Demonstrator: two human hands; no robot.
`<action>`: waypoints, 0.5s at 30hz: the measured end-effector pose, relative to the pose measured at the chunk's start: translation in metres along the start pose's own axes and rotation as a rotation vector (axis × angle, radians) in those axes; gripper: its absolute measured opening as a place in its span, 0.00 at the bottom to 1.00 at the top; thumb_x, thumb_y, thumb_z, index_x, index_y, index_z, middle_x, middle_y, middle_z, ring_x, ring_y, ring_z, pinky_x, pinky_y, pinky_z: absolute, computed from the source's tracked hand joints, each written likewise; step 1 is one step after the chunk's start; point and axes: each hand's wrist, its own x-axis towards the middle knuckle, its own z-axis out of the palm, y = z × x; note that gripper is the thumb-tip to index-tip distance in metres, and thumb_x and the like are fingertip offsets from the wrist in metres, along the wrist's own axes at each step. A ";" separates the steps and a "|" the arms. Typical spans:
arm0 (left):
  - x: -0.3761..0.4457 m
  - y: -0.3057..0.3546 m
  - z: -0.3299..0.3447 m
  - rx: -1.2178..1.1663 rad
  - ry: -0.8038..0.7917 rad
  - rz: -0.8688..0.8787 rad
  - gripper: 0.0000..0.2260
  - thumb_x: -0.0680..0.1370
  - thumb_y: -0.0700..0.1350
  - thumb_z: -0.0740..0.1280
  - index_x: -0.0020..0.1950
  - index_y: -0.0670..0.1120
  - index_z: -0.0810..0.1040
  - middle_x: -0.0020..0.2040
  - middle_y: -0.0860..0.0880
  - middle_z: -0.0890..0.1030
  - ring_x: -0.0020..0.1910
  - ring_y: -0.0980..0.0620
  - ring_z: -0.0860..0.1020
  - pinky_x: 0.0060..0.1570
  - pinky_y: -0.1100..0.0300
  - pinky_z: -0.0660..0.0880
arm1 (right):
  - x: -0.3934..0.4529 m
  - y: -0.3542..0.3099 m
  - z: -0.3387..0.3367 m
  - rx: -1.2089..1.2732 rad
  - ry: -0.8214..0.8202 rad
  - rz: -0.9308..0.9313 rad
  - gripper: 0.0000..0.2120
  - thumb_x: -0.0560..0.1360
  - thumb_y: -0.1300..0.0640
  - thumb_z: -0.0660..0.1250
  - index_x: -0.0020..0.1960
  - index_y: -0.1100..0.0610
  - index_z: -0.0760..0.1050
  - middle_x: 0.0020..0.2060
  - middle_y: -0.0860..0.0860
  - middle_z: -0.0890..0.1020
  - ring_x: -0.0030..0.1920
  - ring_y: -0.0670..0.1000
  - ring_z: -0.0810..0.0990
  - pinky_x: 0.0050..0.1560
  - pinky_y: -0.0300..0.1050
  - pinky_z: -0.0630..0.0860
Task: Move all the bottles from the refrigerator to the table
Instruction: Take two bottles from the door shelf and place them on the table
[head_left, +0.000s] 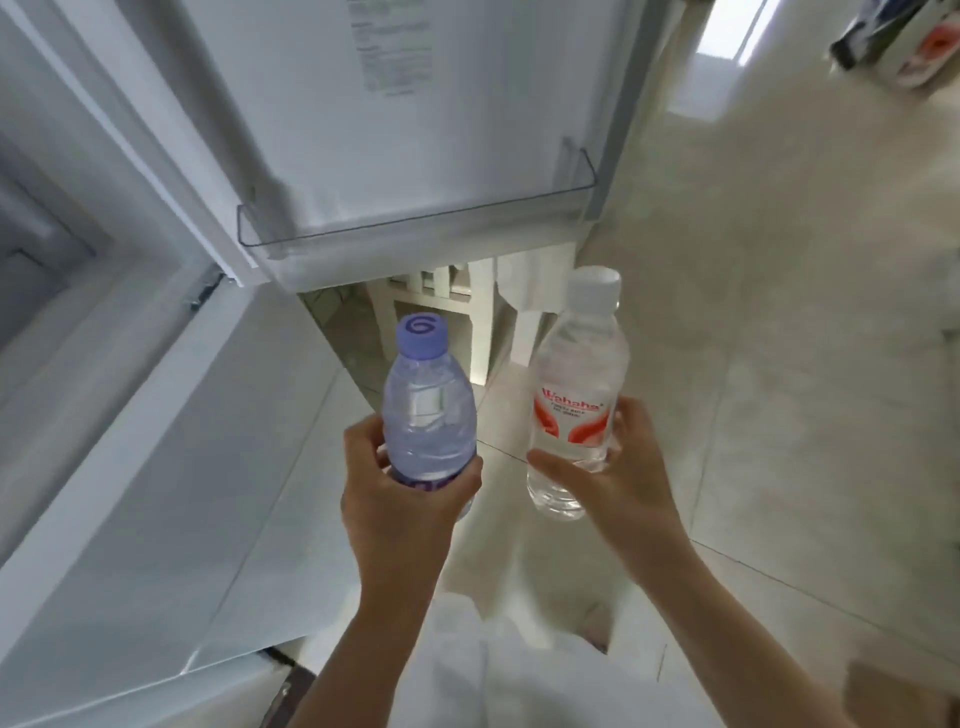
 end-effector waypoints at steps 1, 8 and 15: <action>-0.010 0.003 0.020 -0.005 -0.029 -0.009 0.32 0.60 0.47 0.82 0.59 0.48 0.72 0.47 0.56 0.79 0.44 0.53 0.80 0.35 0.73 0.74 | -0.001 0.010 -0.022 0.009 0.024 0.026 0.32 0.61 0.57 0.81 0.58 0.48 0.68 0.47 0.43 0.81 0.47 0.43 0.82 0.51 0.44 0.79; -0.073 0.028 0.158 -0.016 -0.213 -0.013 0.33 0.61 0.46 0.82 0.61 0.50 0.72 0.51 0.54 0.80 0.46 0.52 0.81 0.41 0.70 0.77 | 0.015 0.058 -0.158 0.059 0.175 0.160 0.34 0.62 0.57 0.80 0.62 0.49 0.66 0.53 0.45 0.80 0.52 0.46 0.81 0.57 0.48 0.79; -0.094 0.056 0.255 0.058 -0.319 0.066 0.32 0.60 0.47 0.82 0.60 0.46 0.74 0.48 0.54 0.81 0.44 0.52 0.81 0.41 0.67 0.76 | 0.052 0.085 -0.257 0.059 0.296 0.221 0.33 0.63 0.58 0.80 0.61 0.50 0.66 0.53 0.45 0.78 0.52 0.45 0.80 0.54 0.44 0.78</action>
